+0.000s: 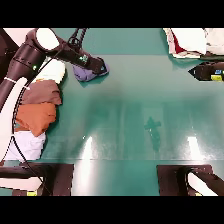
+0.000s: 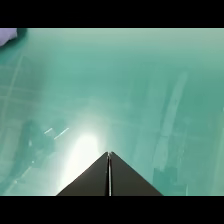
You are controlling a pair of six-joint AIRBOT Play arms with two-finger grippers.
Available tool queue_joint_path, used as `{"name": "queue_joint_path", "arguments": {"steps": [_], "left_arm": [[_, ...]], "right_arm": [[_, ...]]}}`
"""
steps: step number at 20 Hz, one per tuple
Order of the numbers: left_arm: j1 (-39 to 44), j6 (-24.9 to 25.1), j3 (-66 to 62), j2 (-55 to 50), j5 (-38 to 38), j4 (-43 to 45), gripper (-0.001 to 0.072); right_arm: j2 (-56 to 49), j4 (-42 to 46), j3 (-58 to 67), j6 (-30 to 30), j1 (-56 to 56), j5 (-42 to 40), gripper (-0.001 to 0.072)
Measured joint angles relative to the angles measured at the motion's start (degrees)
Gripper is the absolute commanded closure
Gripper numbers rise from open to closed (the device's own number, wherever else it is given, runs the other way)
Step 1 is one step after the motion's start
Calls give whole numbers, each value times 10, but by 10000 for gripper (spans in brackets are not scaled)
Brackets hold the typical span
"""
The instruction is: Fold the shirts.
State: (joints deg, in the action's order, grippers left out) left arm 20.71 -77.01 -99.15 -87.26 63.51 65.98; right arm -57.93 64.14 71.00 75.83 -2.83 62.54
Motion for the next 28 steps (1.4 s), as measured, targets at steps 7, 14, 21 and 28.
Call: {"name": "queue_joint_path", "arguments": {"steps": [7,14,21,28], "left_arm": [[-113,-155,0,-76,-89,146,30],[-180,-81,0,-209,-150,9,67],[-177,14,-65,-239,-161,-81,684],[-124,258,-210,-103,-10,-212,684]], "right_arm": [[0,-2,0,1,-1,-1,690],[0,-2,0,2,-1,4,690],[6,-1,0,2,-1,-6,691],[86,3,3,2,-1,-107,691]]}}
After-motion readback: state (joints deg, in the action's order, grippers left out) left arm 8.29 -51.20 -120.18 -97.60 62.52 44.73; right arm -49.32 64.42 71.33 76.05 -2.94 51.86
